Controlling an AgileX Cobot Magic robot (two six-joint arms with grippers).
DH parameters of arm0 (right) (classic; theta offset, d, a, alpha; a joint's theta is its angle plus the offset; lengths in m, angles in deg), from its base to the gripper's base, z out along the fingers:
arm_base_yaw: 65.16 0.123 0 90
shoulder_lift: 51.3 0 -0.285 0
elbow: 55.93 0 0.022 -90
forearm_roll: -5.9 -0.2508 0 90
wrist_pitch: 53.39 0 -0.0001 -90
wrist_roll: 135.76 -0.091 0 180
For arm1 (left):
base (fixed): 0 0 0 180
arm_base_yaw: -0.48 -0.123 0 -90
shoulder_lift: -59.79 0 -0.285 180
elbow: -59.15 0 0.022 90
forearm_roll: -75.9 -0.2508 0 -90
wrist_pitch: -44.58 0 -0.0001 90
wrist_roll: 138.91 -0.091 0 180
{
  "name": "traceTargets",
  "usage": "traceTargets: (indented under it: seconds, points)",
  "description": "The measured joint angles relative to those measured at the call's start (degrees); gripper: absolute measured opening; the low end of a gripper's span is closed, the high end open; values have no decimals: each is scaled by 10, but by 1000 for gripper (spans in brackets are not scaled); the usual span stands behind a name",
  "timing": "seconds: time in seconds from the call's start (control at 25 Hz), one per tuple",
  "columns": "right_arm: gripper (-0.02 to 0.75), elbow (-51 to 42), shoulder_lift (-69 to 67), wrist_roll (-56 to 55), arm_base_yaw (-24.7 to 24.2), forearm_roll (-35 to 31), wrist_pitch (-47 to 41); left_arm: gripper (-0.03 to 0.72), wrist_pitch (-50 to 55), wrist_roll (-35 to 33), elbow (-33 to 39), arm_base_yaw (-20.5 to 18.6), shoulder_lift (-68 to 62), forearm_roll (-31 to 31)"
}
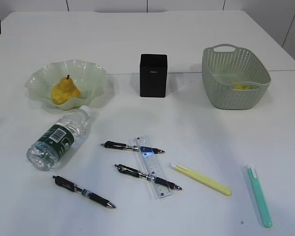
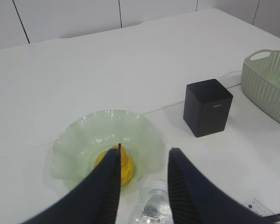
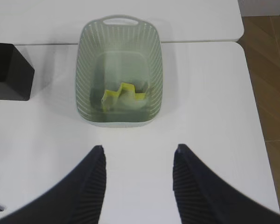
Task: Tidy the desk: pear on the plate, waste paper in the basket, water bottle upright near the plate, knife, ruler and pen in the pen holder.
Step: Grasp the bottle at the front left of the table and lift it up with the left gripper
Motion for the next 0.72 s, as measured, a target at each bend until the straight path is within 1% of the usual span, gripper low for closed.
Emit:
traceTargets:
  seconds: [0.24,0.36,0.56,0.72]
  points:
    - [351,-123,68,0,0,1,56,240,0,0,0,0,15,0]
    - [351,-202,105,0,0,1,106,240,0,0,0,0,23,0]
    - [352,-364,165,-1,0,1,231,240,0,0,0,0,33,0]
    - [352,-468,204,-1,0,1,317,240,4,0,0,0,36,0]
